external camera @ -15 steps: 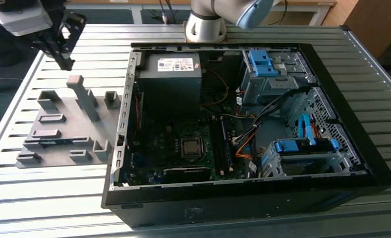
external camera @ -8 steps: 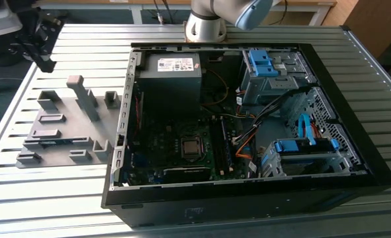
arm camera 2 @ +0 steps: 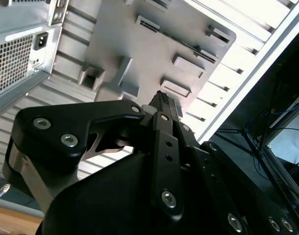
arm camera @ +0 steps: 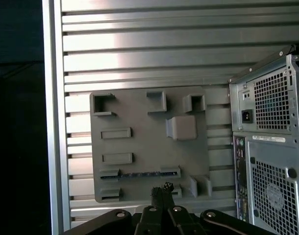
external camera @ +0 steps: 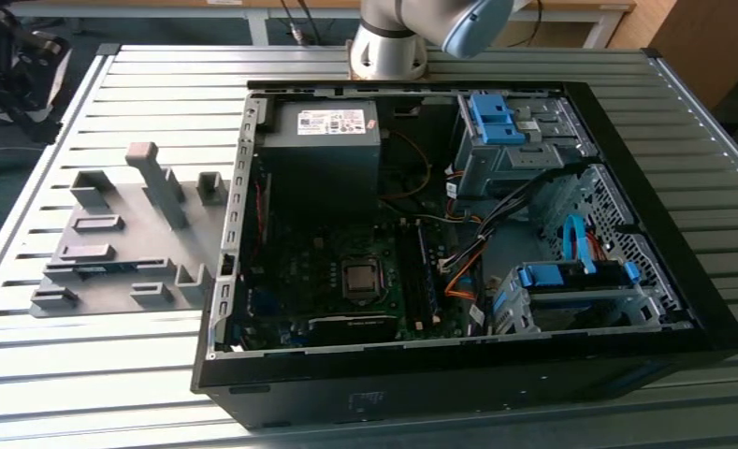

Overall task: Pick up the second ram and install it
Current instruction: 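Reach for the second ram, then pick up the second ram and move it above second insertion slot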

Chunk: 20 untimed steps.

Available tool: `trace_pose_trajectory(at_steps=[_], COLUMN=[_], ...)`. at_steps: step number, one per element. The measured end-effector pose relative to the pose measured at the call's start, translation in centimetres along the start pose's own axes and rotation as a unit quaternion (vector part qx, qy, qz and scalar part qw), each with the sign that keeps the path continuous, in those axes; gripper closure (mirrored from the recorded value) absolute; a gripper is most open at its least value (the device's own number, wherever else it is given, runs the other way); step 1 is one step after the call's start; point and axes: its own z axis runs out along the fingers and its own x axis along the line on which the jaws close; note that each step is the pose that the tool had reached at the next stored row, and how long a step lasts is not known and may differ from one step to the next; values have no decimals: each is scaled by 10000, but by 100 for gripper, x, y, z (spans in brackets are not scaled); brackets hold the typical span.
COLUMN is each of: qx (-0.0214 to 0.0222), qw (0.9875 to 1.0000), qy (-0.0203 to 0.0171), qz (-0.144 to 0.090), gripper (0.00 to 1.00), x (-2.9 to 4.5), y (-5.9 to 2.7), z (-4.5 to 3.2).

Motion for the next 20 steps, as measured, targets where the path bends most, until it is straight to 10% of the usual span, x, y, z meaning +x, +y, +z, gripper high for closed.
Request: trace_pose_trajectory(at_steps=[20], qx=[-4], qw=[9998], qy=[8], qz=[-188], gripper=[89], x=[35], y=[-5], z=[-1])
